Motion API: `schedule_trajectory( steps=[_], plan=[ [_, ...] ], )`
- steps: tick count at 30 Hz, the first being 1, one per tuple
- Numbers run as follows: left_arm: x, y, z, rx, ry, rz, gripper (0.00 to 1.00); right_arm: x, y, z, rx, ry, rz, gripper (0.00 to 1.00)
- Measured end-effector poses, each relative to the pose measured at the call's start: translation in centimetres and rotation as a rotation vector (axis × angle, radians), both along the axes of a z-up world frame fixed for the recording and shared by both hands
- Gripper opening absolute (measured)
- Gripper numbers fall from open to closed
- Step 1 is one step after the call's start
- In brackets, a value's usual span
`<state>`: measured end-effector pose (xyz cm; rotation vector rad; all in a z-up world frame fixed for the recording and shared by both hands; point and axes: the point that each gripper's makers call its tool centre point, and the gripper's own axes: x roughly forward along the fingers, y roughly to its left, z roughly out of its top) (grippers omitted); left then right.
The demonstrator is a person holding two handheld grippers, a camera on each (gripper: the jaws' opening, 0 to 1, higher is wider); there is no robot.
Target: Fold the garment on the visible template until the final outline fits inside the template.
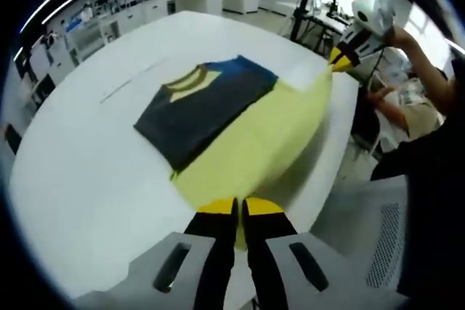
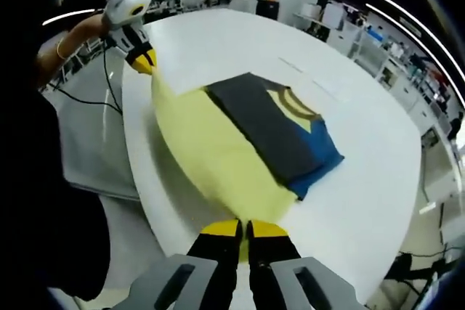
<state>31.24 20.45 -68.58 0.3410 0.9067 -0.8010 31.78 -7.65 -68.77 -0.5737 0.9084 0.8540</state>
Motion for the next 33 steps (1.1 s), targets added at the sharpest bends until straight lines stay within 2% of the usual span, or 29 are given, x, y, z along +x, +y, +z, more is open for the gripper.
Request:
schedule_trajectory(
  steps=[7, 15, 19, 27, 33],
  plan=[
    [2.3, -0.2, 0.6, 0.018, -0.048, -0.020, 0.00, 2.9, -0.1, 0.5, 0.003, -0.041, -0.038, 0.00],
    [5.2, -0.1, 1.4, 0.007, -0.114, 0.005, 0.00, 5.6, 0.0, 0.9, -0.034, -0.099, -0.020, 0.00],
    [6.7, 0.0, 1.9, 0.013, -0.168, 0.022, 0.00, 7.2, 0.0, 1.3, -0.035, -0.134, -0.032, 0.00],
    [9.1, 0.1, 2.5, 0.010, -0.227, 0.050, 0.00, 10.1, 0.0, 1.7, -0.049, -0.184, -0.068, 0.00],
    [11.1, 0.3, 3.0, 0.011, -0.272, 0.077, 0.00, 12.8, 0.2, 2.5, -0.092, -0.275, -0.059, 0.00]
  ],
)
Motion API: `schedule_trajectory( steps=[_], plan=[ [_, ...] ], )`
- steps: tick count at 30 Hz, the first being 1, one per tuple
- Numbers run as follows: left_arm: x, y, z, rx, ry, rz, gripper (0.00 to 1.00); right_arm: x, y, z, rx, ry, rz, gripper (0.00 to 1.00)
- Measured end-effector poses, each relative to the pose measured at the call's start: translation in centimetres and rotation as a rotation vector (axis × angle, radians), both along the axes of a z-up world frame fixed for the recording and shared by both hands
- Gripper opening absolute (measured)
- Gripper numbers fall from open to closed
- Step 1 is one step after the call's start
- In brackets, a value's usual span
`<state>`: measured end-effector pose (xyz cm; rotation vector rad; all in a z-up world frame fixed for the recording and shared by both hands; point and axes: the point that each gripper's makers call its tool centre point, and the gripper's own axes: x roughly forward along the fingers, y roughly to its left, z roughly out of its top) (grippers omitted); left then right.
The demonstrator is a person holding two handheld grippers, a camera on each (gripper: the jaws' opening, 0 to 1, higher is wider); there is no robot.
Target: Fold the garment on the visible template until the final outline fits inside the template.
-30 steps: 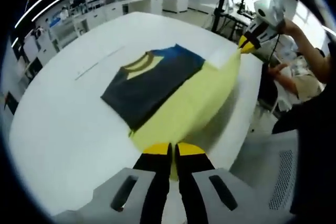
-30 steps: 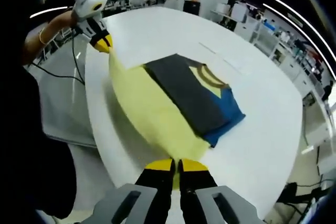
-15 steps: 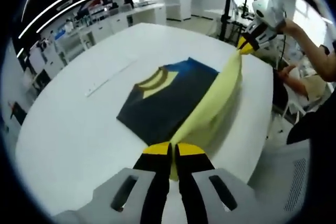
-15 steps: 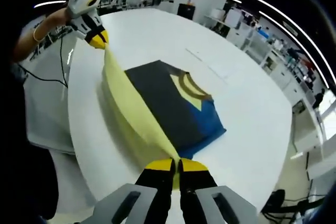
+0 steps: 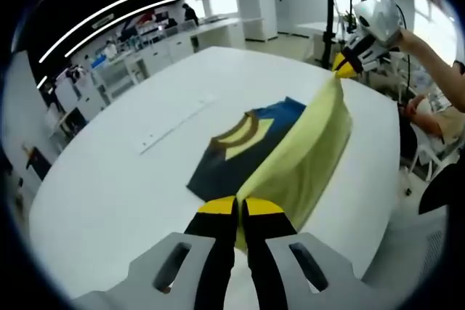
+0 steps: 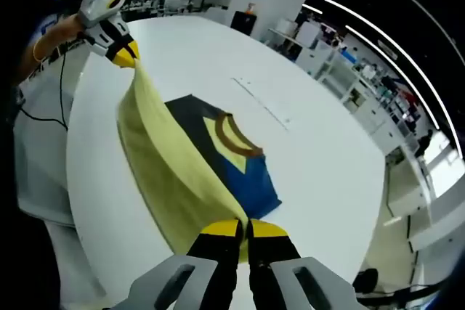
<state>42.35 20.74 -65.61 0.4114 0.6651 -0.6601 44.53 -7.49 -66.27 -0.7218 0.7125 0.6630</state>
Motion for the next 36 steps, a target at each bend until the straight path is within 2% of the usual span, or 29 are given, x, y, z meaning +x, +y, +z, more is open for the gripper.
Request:
schedule_trajectory(
  steps=[10, 17, 22, 26, 30, 36],
  plan=[
    [3.3, 0.1, 1.6, -0.016, -0.078, 0.033, 0.00, 3.7, 0.3, 0.7, -0.057, -0.111, -0.007, 0.00],
    [5.9, 0.3, 1.7, -0.010, -0.129, 0.056, 0.00, 6.6, 0.4, 1.4, -0.031, -0.175, -0.049, 0.00],
    [7.4, 0.6, 1.3, -0.007, -0.149, 0.072, 0.00, 8.0, 0.5, 1.0, -0.026, -0.198, -0.068, 0.00],
    [8.5, 0.5, 0.7, 0.000, -0.160, 0.076, 0.00, 9.2, 0.7, 0.2, -0.055, -0.222, -0.069, 0.00],
    [9.3, 0.7, -0.4, 0.005, -0.149, 0.083, 0.00, 10.1, 0.7, -1.3, -0.071, -0.203, -0.069, 0.00],
    [10.5, 0.9, -3.6, 0.012, -0.098, 0.086, 0.00, 11.3, 0.8, -4.8, -0.075, -0.152, -0.072, 0.00]
  ],
)
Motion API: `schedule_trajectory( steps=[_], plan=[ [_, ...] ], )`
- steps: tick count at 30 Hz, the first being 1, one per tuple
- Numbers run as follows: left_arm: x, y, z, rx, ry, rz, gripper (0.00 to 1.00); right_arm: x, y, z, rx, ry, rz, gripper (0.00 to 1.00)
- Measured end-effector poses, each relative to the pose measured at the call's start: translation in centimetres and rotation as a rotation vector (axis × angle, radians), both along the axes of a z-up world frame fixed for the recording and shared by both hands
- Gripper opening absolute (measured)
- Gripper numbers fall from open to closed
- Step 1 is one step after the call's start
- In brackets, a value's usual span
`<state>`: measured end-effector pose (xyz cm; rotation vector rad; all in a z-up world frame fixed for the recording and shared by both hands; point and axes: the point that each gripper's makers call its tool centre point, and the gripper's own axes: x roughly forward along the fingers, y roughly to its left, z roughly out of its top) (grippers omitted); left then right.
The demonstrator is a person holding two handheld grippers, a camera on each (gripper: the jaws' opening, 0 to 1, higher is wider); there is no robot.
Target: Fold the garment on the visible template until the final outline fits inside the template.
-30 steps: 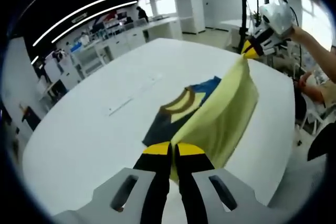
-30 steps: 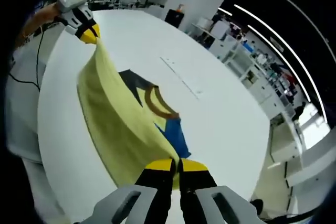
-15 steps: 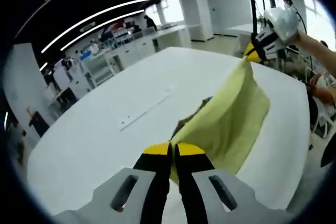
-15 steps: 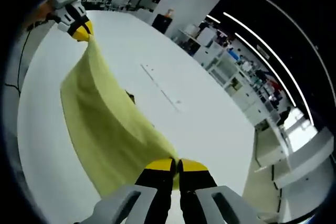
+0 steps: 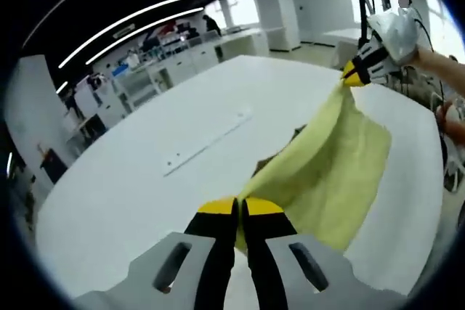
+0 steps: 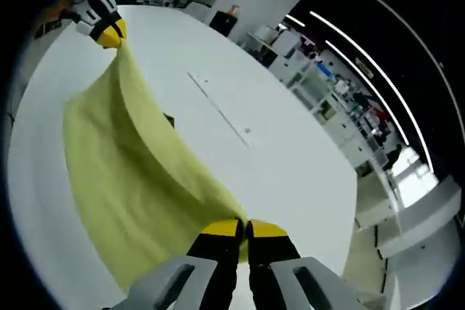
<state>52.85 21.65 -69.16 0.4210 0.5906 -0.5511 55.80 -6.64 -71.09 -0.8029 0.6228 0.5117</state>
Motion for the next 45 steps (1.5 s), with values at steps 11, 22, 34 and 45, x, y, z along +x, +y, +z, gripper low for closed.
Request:
schedule_trajectory(
  steps=[11, 22, 34, 45],
  plan=[
    [2.6, 0.7, -4.3, -0.024, 0.060, 0.040, 0.00, 1.9, 0.2, -4.0, 0.008, 0.073, -0.020, 0.00],
    [4.5, 0.7, -8.2, 0.010, 0.096, 0.020, 0.01, 3.0, 0.1, -7.1, 0.053, 0.152, -0.030, 0.00],
    [4.7, 1.3, -9.9, 0.076, 0.094, -0.022, 0.02, 2.7, -0.2, -8.7, 0.159, 0.234, -0.071, 0.01],
    [3.7, 2.0, -9.5, 0.029, 0.102, -0.078, 0.10, 2.0, 0.0, -8.0, 0.189, 0.222, 0.002, 0.23]
  ],
)
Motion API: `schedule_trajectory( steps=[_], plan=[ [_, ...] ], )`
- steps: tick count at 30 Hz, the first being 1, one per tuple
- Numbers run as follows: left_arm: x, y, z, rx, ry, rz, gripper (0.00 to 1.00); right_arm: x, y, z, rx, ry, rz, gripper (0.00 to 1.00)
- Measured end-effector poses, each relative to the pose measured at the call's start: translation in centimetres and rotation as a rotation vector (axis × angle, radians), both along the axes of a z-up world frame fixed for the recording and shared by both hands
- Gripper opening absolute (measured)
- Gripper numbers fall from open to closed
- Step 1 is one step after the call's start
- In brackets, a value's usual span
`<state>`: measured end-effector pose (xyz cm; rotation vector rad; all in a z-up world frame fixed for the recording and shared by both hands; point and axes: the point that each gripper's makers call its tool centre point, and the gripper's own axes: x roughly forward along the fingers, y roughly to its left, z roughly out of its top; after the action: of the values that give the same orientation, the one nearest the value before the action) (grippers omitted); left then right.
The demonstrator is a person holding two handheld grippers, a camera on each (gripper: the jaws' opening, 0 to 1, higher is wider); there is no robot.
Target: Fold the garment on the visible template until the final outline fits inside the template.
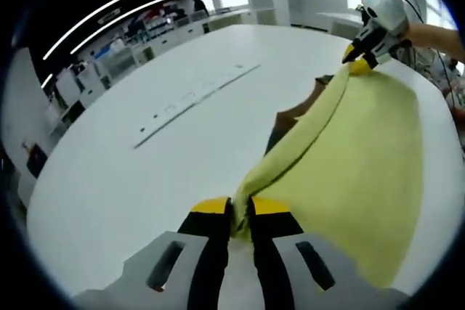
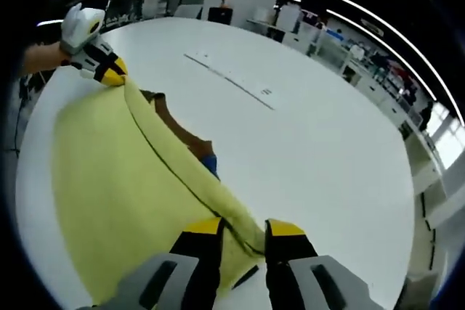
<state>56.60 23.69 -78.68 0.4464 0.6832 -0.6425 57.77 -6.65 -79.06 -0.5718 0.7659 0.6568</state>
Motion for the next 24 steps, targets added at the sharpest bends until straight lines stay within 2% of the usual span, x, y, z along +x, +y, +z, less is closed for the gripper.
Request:
schedule_trajectory(
  steps=[5, 8, 9, 13, 16, 18, 21, 24],
  plan=[
    [-0.7, 0.0, 0.3, 0.020, -0.016, -0.072, 0.20, -0.4, 0.1, 0.0, -0.031, -0.028, 0.058, 0.29],
    [-0.5, 0.8, 0.0, 0.112, -0.050, -0.103, 0.23, -0.2, -0.1, -0.2, -0.073, -0.059, 0.088, 0.28],
    [-0.4, 0.9, -0.1, 0.122, -0.056, -0.101, 0.22, -0.1, 0.0, 0.0, -0.062, -0.070, 0.088, 0.27],
    [0.3, 0.9, -0.1, 0.129, -0.091, -0.080, 0.21, 0.4, -0.5, -0.2, -0.100, -0.089, 0.084, 0.21],
    [0.6, 0.9, -0.1, 0.161, -0.114, -0.086, 0.14, 0.5, -0.6, -0.3, -0.120, -0.098, 0.097, 0.14],
    [0.7, 0.9, 0.0, 0.157, -0.115, -0.081, 0.06, 0.5, -0.6, -0.4, -0.124, -0.099, 0.095, 0.06],
    [1.3, 1.1, 0.7, 0.128, -0.136, -0.028, 0.03, 0.9, -0.9, 0.0, -0.106, -0.117, 0.060, 0.00],
    [1.7, 1.2, 1.0, 0.074, -0.121, 0.028, 0.03, 1.9, -0.9, 0.9, 0.003, -0.129, -0.048, 0.00]
  ],
)
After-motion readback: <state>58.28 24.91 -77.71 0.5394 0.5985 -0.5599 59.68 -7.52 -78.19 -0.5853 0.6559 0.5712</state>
